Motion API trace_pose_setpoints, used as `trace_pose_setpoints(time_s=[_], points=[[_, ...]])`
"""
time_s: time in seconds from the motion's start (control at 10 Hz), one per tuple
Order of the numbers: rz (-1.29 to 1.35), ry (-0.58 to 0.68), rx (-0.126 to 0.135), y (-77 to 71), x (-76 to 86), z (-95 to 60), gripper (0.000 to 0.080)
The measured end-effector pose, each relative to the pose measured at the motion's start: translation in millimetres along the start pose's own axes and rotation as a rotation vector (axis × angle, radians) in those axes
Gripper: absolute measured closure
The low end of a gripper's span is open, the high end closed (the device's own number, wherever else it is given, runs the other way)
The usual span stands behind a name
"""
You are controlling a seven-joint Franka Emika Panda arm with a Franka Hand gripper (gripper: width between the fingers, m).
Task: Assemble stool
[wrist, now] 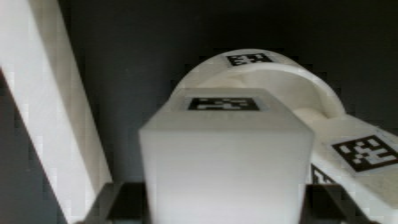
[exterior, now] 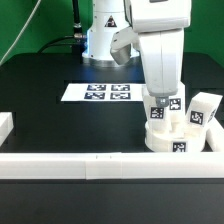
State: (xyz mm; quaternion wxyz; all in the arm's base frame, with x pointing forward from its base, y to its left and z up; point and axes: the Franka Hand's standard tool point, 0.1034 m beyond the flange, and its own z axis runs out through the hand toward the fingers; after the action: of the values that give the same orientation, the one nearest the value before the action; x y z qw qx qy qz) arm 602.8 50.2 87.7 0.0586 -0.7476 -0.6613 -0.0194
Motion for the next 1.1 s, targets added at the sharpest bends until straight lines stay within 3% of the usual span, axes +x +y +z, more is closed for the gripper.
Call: trace_pose_setpoints(time_s=[0.2, 0.6, 0.9, 1.1], points=[[0.183, 0.017, -0.002, -0.8, 1.8, 0.5, 0.0452], [0.553, 0.035, 0.018, -6.9, 9.3, 5.7, 0.0456], [0.832, 0.05, -0.01, -0.3, 13.3, 2.5, 0.0456], [0.943, 0.05, -0.009, 0.3, 11.1, 2.3, 0.0456]])
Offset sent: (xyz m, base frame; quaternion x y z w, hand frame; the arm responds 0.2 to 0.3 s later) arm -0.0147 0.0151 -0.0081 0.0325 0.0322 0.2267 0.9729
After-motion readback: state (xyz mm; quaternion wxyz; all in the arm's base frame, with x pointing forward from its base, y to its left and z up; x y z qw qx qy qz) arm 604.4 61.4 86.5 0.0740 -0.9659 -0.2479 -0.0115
